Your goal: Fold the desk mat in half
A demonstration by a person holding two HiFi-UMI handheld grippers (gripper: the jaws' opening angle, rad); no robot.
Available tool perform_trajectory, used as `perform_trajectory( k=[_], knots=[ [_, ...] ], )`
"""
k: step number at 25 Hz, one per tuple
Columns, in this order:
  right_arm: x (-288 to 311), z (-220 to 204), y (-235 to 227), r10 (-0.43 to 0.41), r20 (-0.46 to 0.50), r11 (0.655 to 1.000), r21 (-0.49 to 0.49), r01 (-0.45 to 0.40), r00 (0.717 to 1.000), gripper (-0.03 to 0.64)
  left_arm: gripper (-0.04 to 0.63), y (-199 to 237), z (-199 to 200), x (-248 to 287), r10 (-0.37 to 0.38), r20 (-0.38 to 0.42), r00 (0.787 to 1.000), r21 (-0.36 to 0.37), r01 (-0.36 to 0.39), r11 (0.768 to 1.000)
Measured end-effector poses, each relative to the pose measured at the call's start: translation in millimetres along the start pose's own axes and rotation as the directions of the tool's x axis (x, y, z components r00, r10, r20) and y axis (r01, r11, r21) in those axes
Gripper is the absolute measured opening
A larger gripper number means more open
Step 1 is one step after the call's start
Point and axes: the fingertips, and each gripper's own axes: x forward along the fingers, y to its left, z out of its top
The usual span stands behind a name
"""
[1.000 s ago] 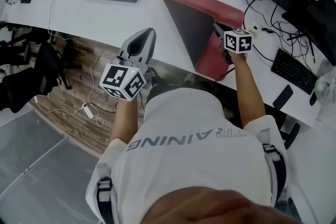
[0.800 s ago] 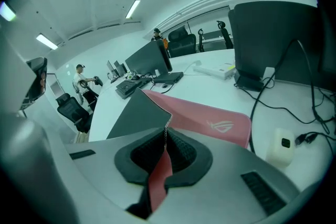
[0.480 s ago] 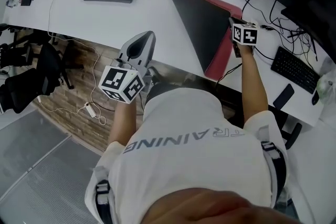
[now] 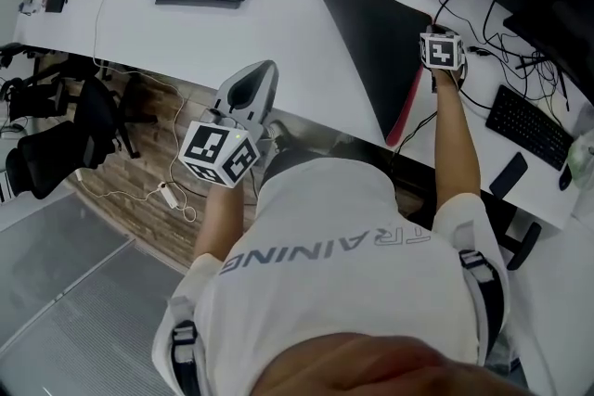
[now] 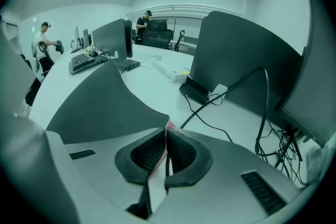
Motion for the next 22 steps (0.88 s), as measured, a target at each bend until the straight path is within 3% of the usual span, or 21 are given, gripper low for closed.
perform_trajectory(
  k=[8, 11, 16, 22],
  knots=[
    [7, -5, -6, -0.038, -0.045, 0.999, -0.011, 0.038, 0.998, 0.043, 0.028, 4, 1, -7, 0.002, 0.006, 1.000, -0.001, -0.002, 1.000],
    [-8, 2, -10, -0.072, -0.015, 0.997, -0.003, 0.072, 0.997, 0.109, 0.028, 5, 2, -12, -0.007, 0.014, 1.000, -0.002, 0.007, 1.000],
    [-64, 36, -4, -0.152, 0.128, 0.988, -0.020, 0.156, 0.980, 0.068, 0.028, 5, 7, -19, -0.036, 0.029, 0.999, -0.001, 0.036, 0.999],
    [-157, 76, 21, -0.170, 0.334, 0.985, 0.091, 0.148, 0.927, 0.029, 0.028, -2, 24, -24, -0.112, 0.075, 0.991, 0.020, 0.111, 0.994]
  ],
)
